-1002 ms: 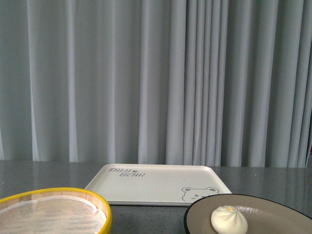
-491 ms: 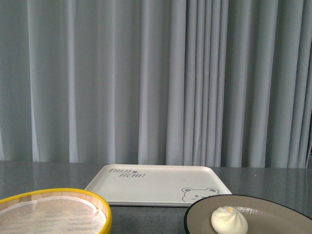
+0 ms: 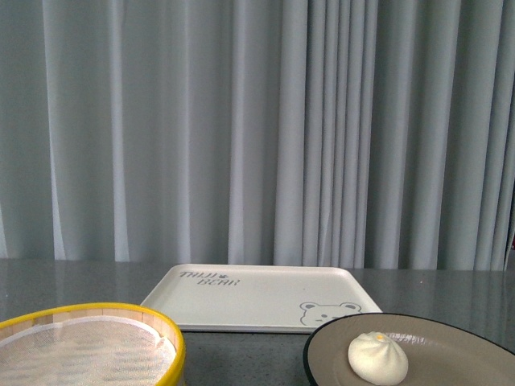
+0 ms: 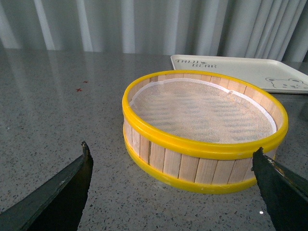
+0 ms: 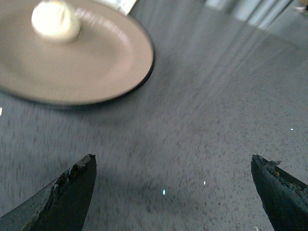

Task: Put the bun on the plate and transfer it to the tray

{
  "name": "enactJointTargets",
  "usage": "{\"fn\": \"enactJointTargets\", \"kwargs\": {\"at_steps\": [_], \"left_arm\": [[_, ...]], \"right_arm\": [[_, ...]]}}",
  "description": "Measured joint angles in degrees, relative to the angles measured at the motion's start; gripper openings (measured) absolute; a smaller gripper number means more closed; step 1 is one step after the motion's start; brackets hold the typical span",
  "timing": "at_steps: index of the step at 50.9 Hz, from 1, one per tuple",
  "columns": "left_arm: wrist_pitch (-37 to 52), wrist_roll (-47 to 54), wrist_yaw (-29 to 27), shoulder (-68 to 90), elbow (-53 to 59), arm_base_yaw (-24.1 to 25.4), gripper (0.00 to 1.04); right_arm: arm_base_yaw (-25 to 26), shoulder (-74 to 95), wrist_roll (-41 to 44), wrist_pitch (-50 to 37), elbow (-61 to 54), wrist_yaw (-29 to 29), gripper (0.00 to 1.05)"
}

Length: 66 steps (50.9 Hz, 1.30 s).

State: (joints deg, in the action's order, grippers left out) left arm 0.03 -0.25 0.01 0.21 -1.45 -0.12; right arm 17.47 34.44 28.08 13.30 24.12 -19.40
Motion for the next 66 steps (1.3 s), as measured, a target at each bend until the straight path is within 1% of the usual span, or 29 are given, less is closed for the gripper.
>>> {"fn": "enactJointTargets", "kwargs": {"at_steps": [2,3,4,6,7,8,10,11,13,18,20,21,27,35,40,52,66], "left_arm": [[0.0,0.0,0.0,0.0,0.0,0.0,0.98],[0.0,0.0,0.0,0.0,0.0,0.0,0.98],[0.0,0.0,0.0,0.0,0.0,0.0,0.98],[0.0,0.0,0.0,0.0,0.0,0.0,0.98],[0.0,0.0,0.0,0.0,0.0,0.0,0.98],[0.0,0.0,0.0,0.0,0.0,0.0,0.98],[0.0,0.0,0.0,0.0,0.0,0.0,0.98],[0.0,0.0,0.0,0.0,0.0,0.0,0.98],[0.0,0.0,0.0,0.0,0.0,0.0,0.98],[0.0,0.0,0.0,0.0,0.0,0.0,0.98],[0.0,0.0,0.0,0.0,0.0,0.0,0.98],[0.0,0.0,0.0,0.0,0.0,0.0,0.98],[0.0,0.0,0.0,0.0,0.0,0.0,0.98],[0.0,0.0,0.0,0.0,0.0,0.0,0.98],[0.0,0.0,0.0,0.0,0.0,0.0,0.98],[0.0,0.0,0.0,0.0,0.0,0.0,0.98],[0.0,0.0,0.0,0.0,0.0,0.0,0.98]], "right_arm": [[0.6,1.6,9.3,4.9,1.5,-0.9,0.96],[0.8,2.3,12.1,6.6,1.8,-1.0,0.96],[0.9,3.3,18.3,9.1,2.4,-1.0,0.96],[0.5,5.2,27.0,12.3,3.4,-1.1,0.96],[0.2,6.0,29.4,12.8,3.7,-1.0,0.96],[-0.6,7.1,34.8,12.6,4.0,-0.6,0.96],[-1.9,8.5,40.3,10.7,4.1,0.3,0.96],[-2.3,8.9,40.9,10.0,4.1,0.6,0.96],[-4.2,11.7,48.6,5.2,4.2,1.5,0.96],[-6.5,19.5,58.9,-2.4,5.3,1.9,0.96],[-7.4,22.9,62.1,-5.9,5.6,0.7,0.96],[-7.9,24.8,63.4,-6.4,6.2,-1.0,0.96],[-11.9,32.0,64.2,-13.0,8.0,-3.3,0.96],[-15.5,37.0,64.2,-19.5,10.0,-2.1,0.96],[-16.9,39.0,63.6,-20.5,10.9,-1.9,0.96],[-20.1,43.6,60.8,-27.4,11.1,-2.8,0.96],[-23.4,44.7,60.0,-29.3,11.1,-2.2,0.96]]}}
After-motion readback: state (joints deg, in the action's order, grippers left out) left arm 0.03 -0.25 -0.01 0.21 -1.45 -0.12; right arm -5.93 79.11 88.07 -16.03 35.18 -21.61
